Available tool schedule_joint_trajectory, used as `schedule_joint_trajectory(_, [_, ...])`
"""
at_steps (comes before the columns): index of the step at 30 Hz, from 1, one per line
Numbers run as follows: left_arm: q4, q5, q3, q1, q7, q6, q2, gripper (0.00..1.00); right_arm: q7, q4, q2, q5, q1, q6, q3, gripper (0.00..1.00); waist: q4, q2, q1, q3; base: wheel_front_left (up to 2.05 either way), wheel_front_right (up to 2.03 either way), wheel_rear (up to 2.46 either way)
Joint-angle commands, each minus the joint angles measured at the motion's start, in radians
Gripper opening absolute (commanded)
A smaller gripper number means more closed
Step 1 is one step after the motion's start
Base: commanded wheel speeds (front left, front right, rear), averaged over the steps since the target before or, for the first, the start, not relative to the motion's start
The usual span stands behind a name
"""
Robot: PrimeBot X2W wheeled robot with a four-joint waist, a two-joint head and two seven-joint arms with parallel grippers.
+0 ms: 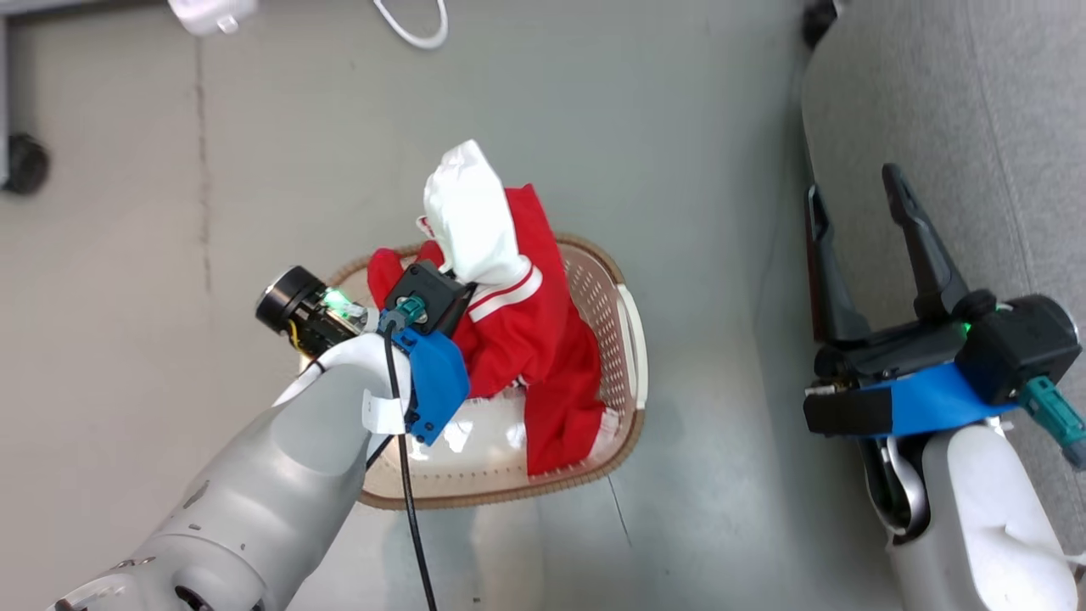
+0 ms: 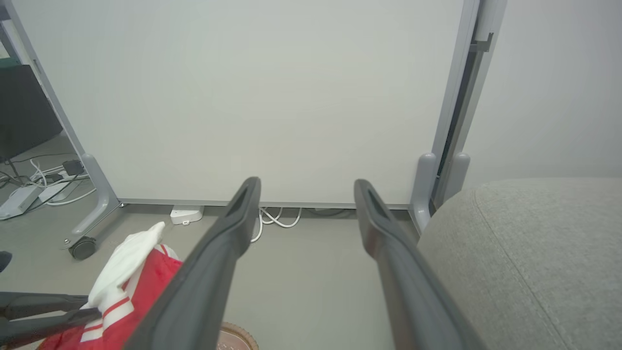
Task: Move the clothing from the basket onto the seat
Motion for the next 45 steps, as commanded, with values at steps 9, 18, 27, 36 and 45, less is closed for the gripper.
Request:
schedule_joint_trajectory(9, [-0.242, 0.036, 0.142, 0.044, -0.009, 0.065, 0.019, 0.0, -0.005, 0.025, -0.004, -0.001, 0.089, 0.0, -0.022, 1.0, 0.054, -0.0001, 0.0001, -0.17, 0.0, 0.0, 0.0])
schedule_joint_trajectory(18, [-0.444, 0.092, 0.245, 0.112, -0.009, 0.107, 0.046, 0.0, -0.005, 0.048, -0.003, 0.016, 0.157, 0.0, -0.024, 1.0, 0.064, -0.0001, 0.0001, -0.274, 0.0, 0.0, 0.0])
schedule_joint_trajectory(27, [-0.581, 0.118, 0.295, 0.151, -0.009, 0.131, 0.054, 0.0, -0.005, 0.061, -0.004, 0.024, 0.216, 0.0, -0.025, 1.0, 0.073, -0.0001, 0.0001, -0.359, 0.0, 0.0, 0.0])
schedule_joint_trajectory(36, [-0.682, 0.112, 0.296, 0.182, 0.003, 0.154, 0.077, 0.0, -0.005, 0.071, -0.004, 0.035, 0.267, 0.0, -0.018, 1.0, 0.083, -0.0001, 0.0001, -0.417, 0.0, 0.0, 0.0])
schedule_joint_trajectory(45, [-0.756, 0.106, 0.292, 0.203, 0.026, 0.178, 0.108, 0.0, -0.005, 0.072, -0.004, 0.045, 0.282, 0.0, -0.006, 1.0, 0.086, -0.0001, 0.0001, -0.43, 0.0, 0.0, 0.0])
